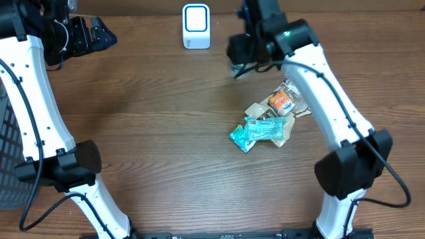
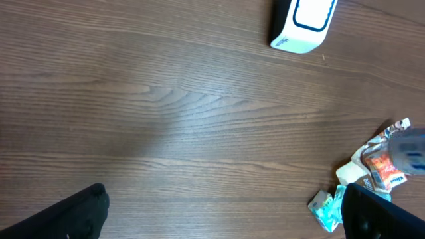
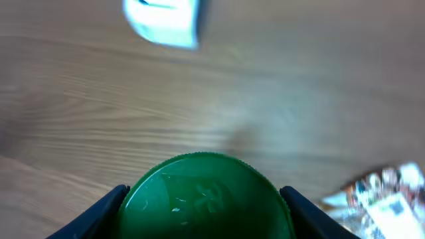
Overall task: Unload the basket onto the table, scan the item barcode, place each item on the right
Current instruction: 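Carry the jar right and set it down beside the pile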
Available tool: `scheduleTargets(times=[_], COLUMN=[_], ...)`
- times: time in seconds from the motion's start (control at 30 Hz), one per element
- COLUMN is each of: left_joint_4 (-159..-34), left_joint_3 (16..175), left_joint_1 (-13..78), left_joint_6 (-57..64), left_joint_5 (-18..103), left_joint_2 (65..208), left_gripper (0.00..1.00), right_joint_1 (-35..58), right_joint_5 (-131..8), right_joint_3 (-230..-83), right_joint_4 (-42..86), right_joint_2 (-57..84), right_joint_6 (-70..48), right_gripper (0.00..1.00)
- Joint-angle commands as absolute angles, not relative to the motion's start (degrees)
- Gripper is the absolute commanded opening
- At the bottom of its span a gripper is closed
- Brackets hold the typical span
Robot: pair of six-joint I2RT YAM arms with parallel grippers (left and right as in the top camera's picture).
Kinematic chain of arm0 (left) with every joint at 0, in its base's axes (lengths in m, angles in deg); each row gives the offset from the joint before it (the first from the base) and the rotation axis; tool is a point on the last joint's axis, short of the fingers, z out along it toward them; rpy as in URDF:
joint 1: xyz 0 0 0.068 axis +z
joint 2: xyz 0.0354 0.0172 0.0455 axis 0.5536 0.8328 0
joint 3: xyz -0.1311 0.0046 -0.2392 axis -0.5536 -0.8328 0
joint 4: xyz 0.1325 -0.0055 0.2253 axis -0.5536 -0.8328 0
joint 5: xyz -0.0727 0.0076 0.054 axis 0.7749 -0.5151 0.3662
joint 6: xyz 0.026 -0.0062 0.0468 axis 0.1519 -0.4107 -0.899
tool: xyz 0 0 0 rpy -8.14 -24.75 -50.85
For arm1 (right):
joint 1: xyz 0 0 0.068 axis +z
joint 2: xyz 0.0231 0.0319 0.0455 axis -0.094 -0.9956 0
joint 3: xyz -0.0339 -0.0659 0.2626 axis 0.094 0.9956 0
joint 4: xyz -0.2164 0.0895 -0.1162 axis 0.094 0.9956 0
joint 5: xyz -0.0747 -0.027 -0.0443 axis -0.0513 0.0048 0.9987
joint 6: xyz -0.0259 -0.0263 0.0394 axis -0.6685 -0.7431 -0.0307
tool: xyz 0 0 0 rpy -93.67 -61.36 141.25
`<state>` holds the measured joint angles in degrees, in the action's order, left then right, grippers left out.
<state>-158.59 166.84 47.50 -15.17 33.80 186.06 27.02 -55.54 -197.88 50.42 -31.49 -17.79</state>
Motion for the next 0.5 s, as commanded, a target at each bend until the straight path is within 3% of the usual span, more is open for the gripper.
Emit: scheduleTargets(times=[0.0, 0.27, 0.43, 0.47], left_joint_4=[-158.6, -158.6, -158.6, -158.6], left_joint_3=[166.8, 166.8, 166.8, 166.8], left_joint_1=[47.5, 47.5, 47.5, 47.5], left_joint_6=[-15.3, -15.3, -15.3, -15.3], left_joint_5=[33.8, 33.8, 33.8, 33.8], left_joint_2=[186.0, 186.0, 186.0, 186.0], left_gripper=[1.00, 1.00, 1.00, 1.00], right_joint_1=[23.9, 16.3, 15.0, 15.0], right_joint_5=[-59.4, -57.3, -57.3, -57.4], right_joint_3=[-192.8, -180.7, -177.9, -177.9], right_joint_4=[49.4, 38.5, 34.3, 34.2], right_joint_2=[-33.2, -35.6, -35.6, -35.6], right_joint_6=[-15.1, -15.1, -15.8, -15.8], right_gripper=[0.51, 0.53, 0.64, 0.73])
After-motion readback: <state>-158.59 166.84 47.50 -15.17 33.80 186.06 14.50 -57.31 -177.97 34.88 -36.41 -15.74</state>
